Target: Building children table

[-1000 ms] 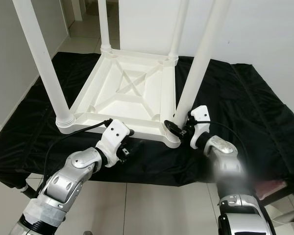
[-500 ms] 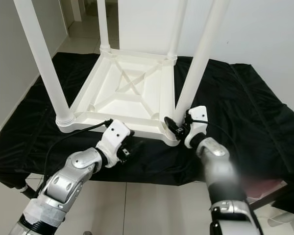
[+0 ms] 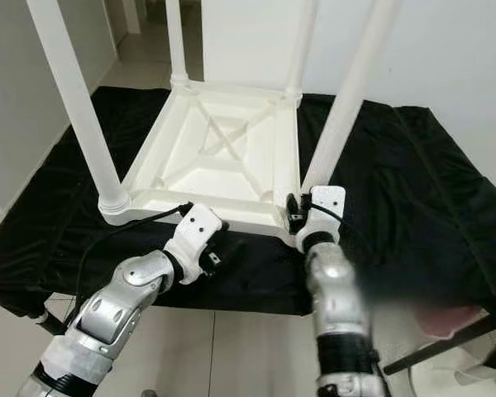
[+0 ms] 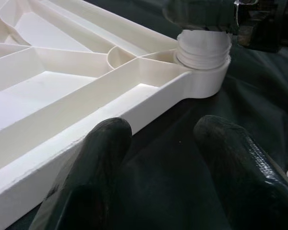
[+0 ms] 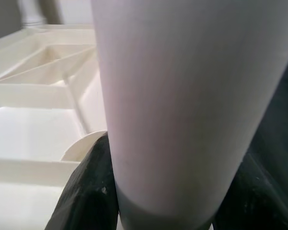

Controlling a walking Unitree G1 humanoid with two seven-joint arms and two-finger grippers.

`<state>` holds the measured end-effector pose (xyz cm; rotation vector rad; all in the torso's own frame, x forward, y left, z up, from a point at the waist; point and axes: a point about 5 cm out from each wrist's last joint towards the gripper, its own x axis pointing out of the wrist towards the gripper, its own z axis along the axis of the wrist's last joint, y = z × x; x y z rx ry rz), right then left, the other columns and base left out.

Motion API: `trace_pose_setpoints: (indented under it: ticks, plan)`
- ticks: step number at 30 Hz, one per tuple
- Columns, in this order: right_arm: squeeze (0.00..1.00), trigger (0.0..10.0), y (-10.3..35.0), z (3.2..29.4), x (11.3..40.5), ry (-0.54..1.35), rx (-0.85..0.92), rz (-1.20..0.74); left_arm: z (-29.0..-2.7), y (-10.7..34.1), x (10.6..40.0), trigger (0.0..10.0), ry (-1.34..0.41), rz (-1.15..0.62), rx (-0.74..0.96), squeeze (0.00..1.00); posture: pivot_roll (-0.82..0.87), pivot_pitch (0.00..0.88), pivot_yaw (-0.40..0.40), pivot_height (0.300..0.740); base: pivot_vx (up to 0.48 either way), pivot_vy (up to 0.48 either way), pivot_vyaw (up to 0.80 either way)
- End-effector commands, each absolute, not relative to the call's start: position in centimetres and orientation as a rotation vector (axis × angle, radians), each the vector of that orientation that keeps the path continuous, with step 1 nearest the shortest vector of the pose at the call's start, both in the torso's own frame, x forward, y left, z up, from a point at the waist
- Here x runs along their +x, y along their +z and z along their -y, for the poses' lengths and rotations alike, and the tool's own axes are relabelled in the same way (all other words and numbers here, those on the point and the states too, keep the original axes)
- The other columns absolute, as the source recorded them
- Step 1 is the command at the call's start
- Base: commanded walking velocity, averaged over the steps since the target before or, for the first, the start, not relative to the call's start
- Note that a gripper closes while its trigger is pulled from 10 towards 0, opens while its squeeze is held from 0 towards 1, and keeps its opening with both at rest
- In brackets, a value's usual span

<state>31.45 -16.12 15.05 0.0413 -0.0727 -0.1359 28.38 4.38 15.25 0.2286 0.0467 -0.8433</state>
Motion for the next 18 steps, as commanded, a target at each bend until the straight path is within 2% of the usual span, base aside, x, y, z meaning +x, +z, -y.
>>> trace_pose_setpoints:
  ticks: [1, 5, 12, 18]
  plan:
    - [0.00, 10.0, 13.5, 16.8, 30.6, -0.253, 0.042, -0.008, -4.1, 14.9, 28.3, 10.0, -0.867, -0.061, 0.230, 0.00, -0.01, 0.044, -0.038, 0.740, 0.000, 0.000, 0.00]
    - [0.00, 10.0, 13.6, 15.6, 30.0, -0.303, 0.072, -0.018, -4.0, 14.9, 28.2, 10.0, -0.869, -0.061, 0.227, 0.00, -0.01, 0.042, -0.039, 0.740, 0.000, 0.000, 0.00]
    - [0.00, 10.0, 13.4, 15.4, 29.9, -0.300, 0.062, -0.047, -4.0, 14.8, 28.2, 10.0, -0.876, -0.061, 0.236, 0.00, -0.01, 0.026, -0.036, 0.740, 0.000, 0.000, 0.00]
    - [0.00, 10.0, 13.4, 14.9, 30.2, -0.228, 0.101, -0.041, -3.9, 14.9, 28.2, 10.0, -0.876, -0.058, 0.235, 0.00, -0.01, 0.025, -0.037, 0.740, 0.000, 0.000, 0.00]
